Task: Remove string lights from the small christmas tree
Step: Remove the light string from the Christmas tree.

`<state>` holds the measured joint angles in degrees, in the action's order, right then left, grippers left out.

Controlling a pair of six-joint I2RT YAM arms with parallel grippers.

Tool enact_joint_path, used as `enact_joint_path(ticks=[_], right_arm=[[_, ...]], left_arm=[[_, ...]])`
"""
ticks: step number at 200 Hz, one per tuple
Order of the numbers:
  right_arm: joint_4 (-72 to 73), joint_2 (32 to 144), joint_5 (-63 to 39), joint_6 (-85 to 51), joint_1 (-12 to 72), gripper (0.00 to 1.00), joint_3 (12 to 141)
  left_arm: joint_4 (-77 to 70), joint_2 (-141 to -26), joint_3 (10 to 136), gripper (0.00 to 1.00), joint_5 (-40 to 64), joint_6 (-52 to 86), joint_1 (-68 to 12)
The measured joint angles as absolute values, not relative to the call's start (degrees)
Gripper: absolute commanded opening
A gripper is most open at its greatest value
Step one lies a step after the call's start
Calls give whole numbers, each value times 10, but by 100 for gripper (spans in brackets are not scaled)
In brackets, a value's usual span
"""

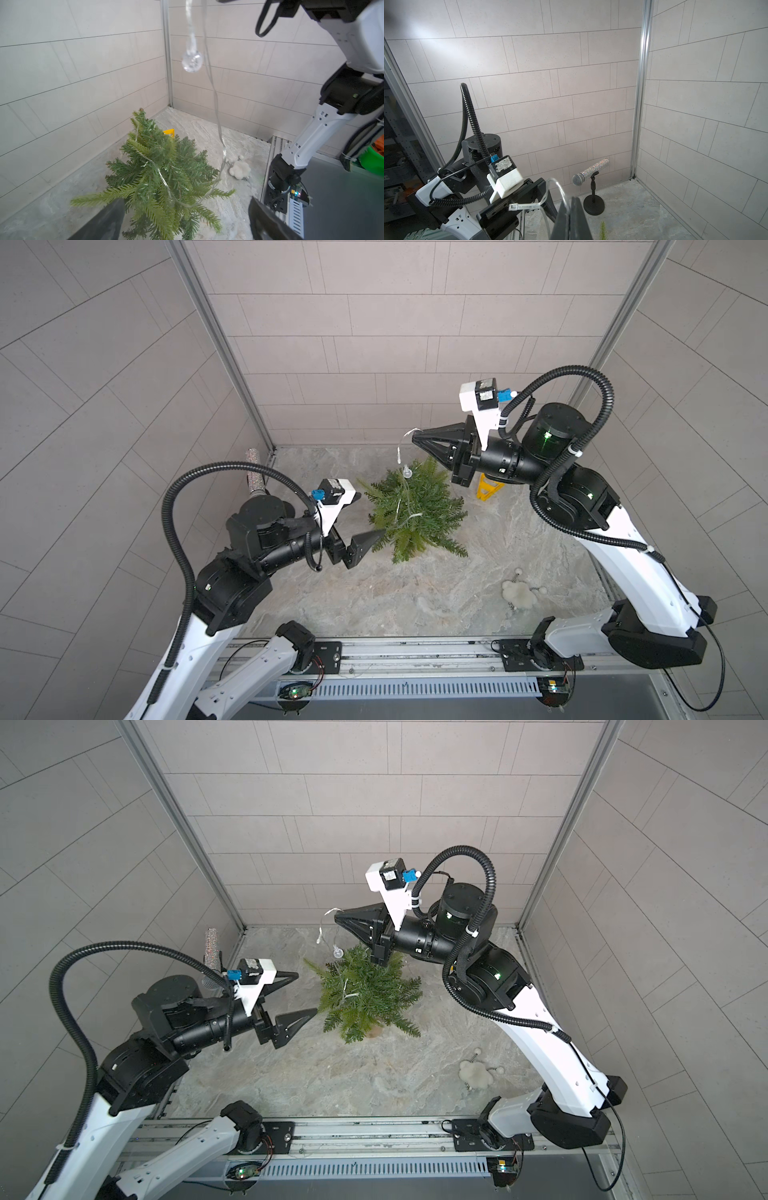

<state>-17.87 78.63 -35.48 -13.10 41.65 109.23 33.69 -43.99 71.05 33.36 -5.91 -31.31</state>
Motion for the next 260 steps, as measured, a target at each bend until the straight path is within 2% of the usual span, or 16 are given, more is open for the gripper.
enact_joint_path(ticks=[44, 77, 121, 150, 180, 197, 232, 260], right_arm=[[-178, 786, -354, -132, 416, 0, 1092], [-178, 787, -349, -132, 416, 0, 1092], [-178, 790, -343, -131, 416, 0, 1093], [-178, 793, -342, -131, 416, 0, 1093], [-178, 794, -342, -131, 416, 0, 1093], [-178, 794, -342, -131, 416, 0, 1093], [-179, 794, -339, -128, 416, 0, 1093], [-188, 792, -331, -120, 416, 0, 1093]], left_arm=[[304, -480, 705, 87, 410, -76, -322], [271, -526, 705, 79, 433, -80, -343], [258, -555, 705, 78, 460, -93, -367], [250, -556, 704, 56, 449, -104, -372], [247, -565, 702, 48, 439, -111, -372], [247, -573, 699, 39, 435, -116, -372], [253, -577, 694, 0, 418, -125, -372], [260, -564, 692, 0, 383, -136, -372]])
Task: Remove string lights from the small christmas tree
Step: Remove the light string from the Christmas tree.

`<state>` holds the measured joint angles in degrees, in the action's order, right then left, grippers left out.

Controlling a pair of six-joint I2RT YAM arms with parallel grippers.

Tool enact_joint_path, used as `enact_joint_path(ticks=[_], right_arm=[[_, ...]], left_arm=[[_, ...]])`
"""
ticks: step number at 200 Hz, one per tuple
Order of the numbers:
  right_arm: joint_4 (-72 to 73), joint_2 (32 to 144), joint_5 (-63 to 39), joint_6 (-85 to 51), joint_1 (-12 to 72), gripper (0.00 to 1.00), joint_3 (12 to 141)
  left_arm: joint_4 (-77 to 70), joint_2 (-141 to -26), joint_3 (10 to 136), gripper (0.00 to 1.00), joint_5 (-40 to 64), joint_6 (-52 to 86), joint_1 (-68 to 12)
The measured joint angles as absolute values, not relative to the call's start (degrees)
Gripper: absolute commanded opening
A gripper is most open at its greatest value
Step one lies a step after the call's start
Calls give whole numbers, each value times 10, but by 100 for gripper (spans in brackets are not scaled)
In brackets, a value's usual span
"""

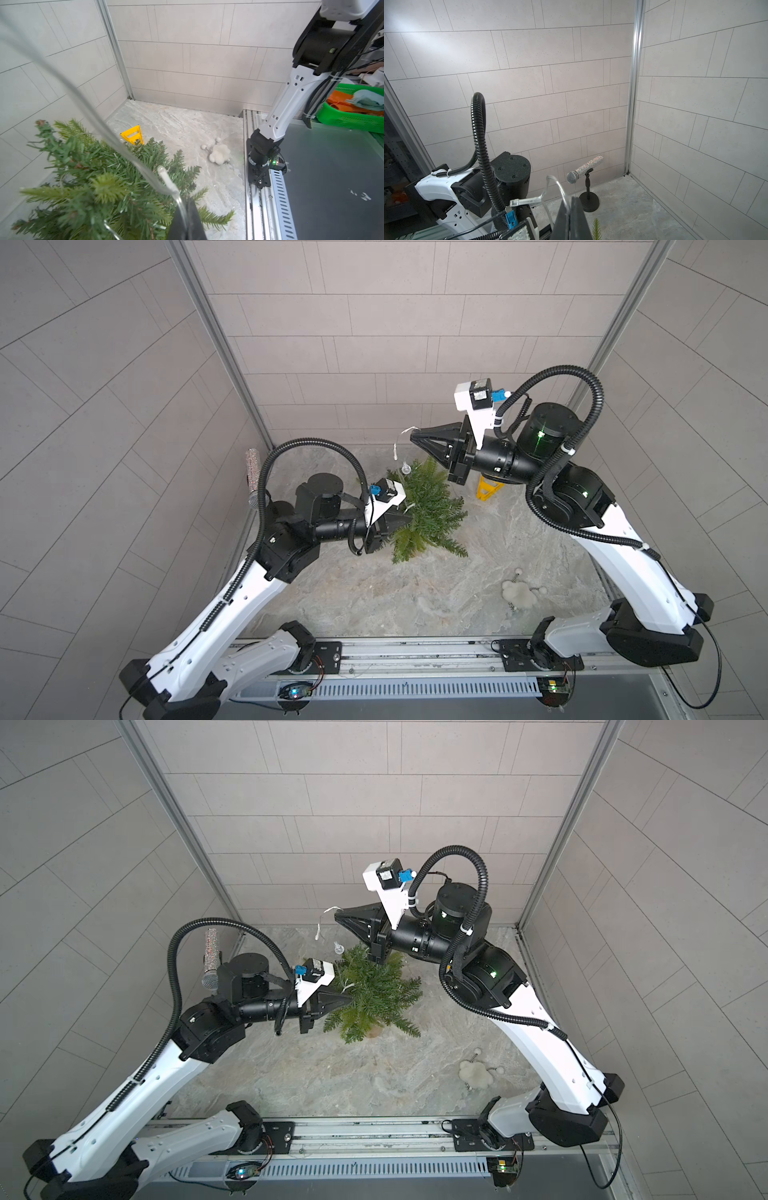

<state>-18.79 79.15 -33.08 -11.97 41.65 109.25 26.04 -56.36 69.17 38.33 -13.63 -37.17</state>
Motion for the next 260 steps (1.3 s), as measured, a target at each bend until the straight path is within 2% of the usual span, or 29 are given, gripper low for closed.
enact_joint_path(ticks=[38, 98, 148, 180, 196, 207, 218, 260], right_arm=[[-207, 764, -315, -107, 416, 0, 1075], [-245, 641, -303, -109, 417, 0, 976], [-267, 585, -427, -118, 423, 0, 887], [-240, 543, -501, -114, 456, 0, 745], [-247, 535, -514, -107, 465, 5, 697], [-260, 538, -513, -95, 468, 14, 686], [-278, 545, -505, -73, 469, 30, 686], [-337, 598, -448, -9, 469, 53, 700]], left_arm=[[258, -535, 687, 0, 339, -138, -372], [244, -523, 683, 0, 247, -139, -372], [183, -487, 649, 0, 164, -130, -372], [150, -482, 643, 0, 150, -123, -372], [133, -479, 632, 0, 144, -123, -372], [125, -476, 624, 0, 139, -123, -372], [121, -475, 620, 0, 135, -124, -372], [112, -479, 623, 0, 110, -127, -372]])
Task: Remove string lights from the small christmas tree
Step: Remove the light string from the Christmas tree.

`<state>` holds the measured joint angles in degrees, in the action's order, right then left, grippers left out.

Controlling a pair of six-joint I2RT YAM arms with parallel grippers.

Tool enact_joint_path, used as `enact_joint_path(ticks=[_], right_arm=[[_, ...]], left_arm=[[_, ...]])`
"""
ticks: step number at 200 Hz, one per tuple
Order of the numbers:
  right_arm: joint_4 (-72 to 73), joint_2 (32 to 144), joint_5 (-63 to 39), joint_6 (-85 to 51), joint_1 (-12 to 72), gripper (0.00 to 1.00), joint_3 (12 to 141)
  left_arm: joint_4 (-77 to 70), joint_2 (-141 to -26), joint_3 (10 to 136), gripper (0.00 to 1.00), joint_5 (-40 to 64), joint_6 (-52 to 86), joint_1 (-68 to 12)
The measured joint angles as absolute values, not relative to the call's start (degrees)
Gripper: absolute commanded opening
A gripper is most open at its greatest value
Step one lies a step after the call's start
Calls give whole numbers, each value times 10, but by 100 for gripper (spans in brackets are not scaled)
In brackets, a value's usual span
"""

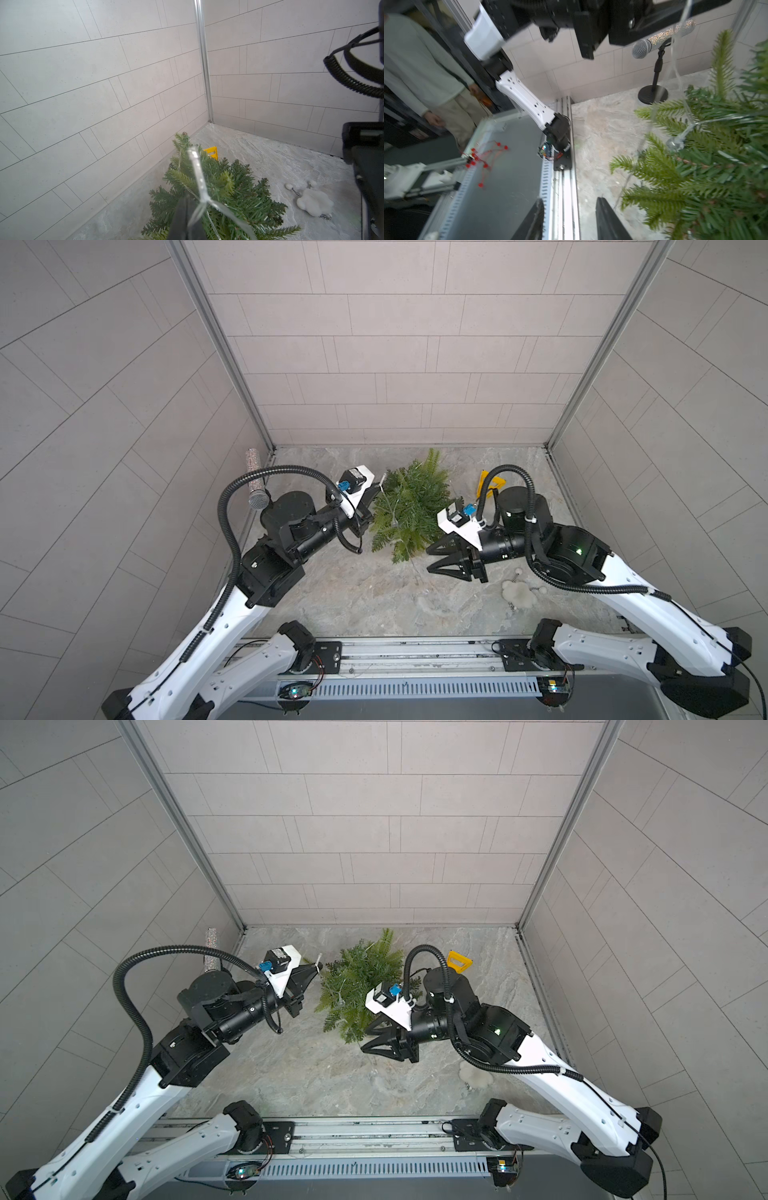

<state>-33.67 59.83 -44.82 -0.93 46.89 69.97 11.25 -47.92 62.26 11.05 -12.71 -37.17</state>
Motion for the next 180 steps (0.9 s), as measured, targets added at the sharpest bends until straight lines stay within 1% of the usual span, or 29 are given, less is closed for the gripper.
enact_joint_path(ticks=[15, 64, 107, 138, 180], right_arm=[[-350, 616, -431, 3, 469, 55, 700], [-370, 640, -345, 14, 469, 56, 735], [-369, 646, -300, 13, 462, 56, 771], [-366, 649, -279, 10, 437, 56, 776], [-342, 649, -259, -5, 411, 58, 776]], left_arm=[[112, -480, 623, 0, 102, -128, -372], [110, -481, 626, 0, 95, -129, -372], [105, -473, 644, 0, 157, -111, -372], [102, -476, 671, 0, 207, -93, -372], [101, -490, 682, 0, 165, -96, -372]])
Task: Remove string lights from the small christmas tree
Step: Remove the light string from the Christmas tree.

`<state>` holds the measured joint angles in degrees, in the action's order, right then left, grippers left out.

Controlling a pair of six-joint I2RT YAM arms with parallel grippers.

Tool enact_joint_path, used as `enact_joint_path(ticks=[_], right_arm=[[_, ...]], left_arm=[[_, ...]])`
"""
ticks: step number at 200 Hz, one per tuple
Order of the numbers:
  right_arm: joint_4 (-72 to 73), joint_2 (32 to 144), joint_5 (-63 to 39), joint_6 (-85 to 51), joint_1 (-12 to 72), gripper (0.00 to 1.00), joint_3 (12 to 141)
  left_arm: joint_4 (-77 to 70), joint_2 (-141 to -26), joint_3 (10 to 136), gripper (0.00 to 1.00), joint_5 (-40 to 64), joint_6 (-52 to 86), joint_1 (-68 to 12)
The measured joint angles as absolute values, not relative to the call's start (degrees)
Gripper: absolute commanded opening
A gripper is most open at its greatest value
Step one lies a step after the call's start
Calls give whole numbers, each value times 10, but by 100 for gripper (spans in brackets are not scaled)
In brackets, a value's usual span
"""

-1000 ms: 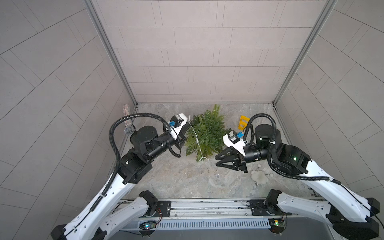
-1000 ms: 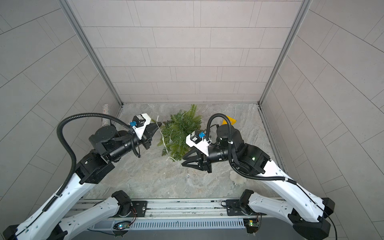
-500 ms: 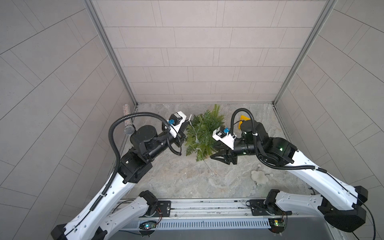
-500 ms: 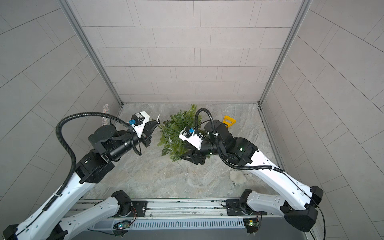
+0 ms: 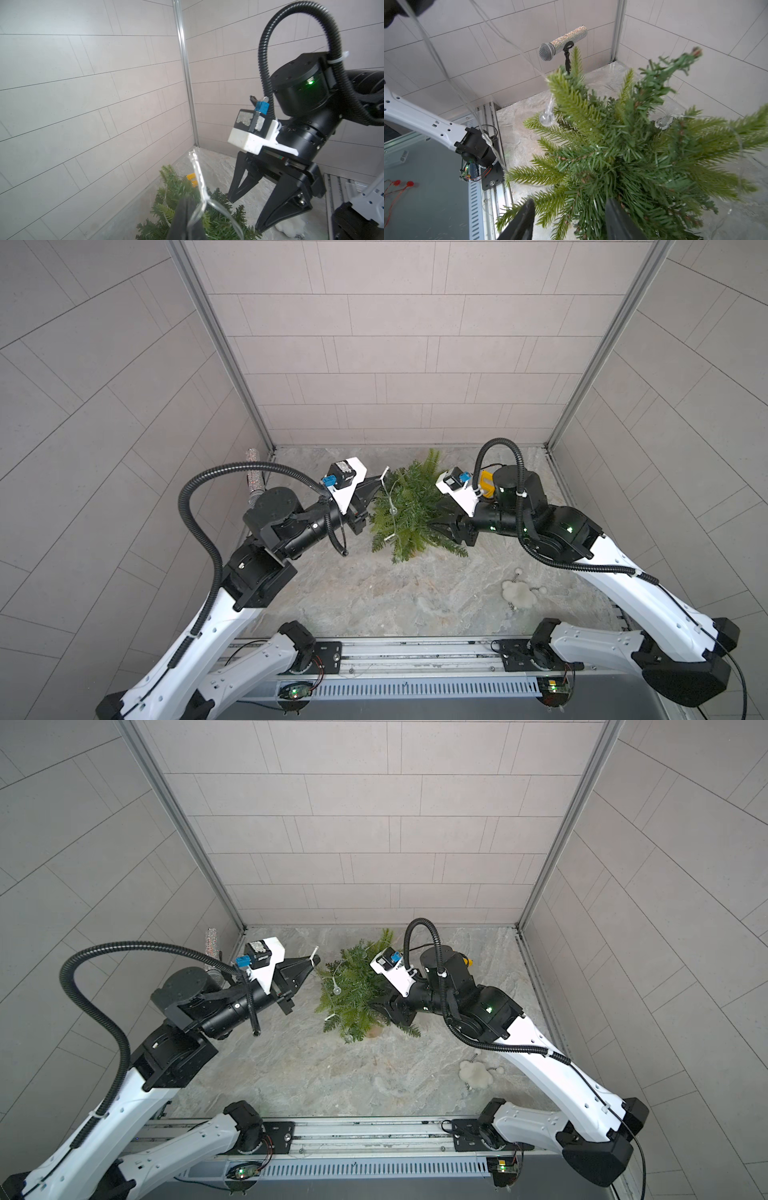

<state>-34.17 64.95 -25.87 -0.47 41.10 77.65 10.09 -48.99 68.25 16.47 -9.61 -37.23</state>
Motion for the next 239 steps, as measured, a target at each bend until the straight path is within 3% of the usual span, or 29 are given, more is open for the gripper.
enact_joint_path(ticks=[73, 110, 239], right_arm=[[-322, 696, -248, 38, 369, 66, 865], [-321, 752, -319, 102, 326, 67, 947], [-477, 1010, -512, 303, 320, 63, 1231]], left_arm=[[81, -544, 725, 0, 150, -99, -373], [57, -547, 740, 0, 152, -101, -373], [-4, -605, 759, 0, 147, -119, -373]])
